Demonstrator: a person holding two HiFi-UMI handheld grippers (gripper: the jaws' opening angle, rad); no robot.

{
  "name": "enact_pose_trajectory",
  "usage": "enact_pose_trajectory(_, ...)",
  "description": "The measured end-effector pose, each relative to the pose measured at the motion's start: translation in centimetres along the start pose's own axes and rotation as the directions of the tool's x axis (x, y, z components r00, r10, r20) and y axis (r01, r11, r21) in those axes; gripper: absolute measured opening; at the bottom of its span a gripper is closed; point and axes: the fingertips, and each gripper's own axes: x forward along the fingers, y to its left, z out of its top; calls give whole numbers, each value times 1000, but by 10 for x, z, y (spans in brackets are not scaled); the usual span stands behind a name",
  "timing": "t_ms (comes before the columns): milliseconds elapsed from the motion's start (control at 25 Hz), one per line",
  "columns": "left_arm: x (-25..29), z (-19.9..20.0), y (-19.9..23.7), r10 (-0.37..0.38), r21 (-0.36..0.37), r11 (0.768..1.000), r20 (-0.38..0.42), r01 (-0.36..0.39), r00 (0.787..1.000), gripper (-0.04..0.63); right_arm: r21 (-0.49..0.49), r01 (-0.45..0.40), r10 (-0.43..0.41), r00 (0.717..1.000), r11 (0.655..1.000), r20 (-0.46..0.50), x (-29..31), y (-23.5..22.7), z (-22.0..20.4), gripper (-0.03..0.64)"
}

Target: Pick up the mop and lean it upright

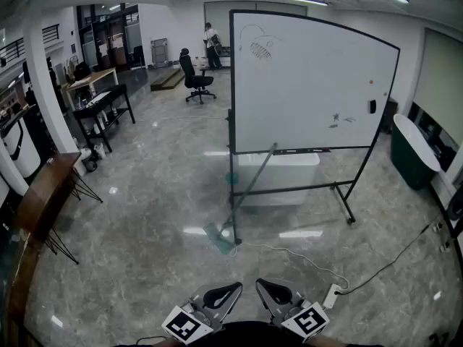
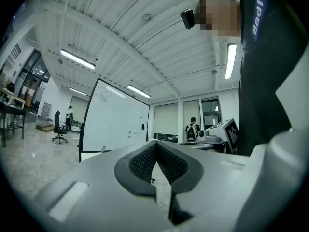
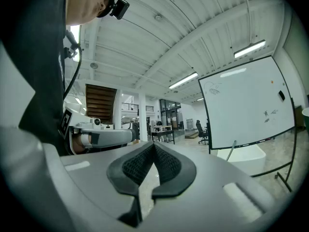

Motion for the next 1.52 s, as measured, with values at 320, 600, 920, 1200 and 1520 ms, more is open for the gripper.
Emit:
enact_pose_trajectory(320,-2,0,0,-1,2,1000,0,1,1000,18,2,-5,5,1000,1000,1,1,3,-1,3)
enact_pose_trajectory(600,2,-2,3,3,-5,1000,-9,-3,1000,18,20,-8,8,1000,1000,9,4,-3,-1,5)
enact_pose_trajectory(920,4,-4,1,8,-9,1000,-10,-9,1000,18,31,-5,5,1000,1000,-5,3,-7,-5,5)
enact_pose_trajectory(1200,13,-11,-4,14,-6,1000,-20,-14,1000,18,53,-8,9,1000,999,-20,-4,-17,-12,5)
enact_pose_trajectory(1520,29,-20,-10,34,-14,999,-33,-35,999,18,75,-28,29,999,997,-19,-12,-34,-14,5)
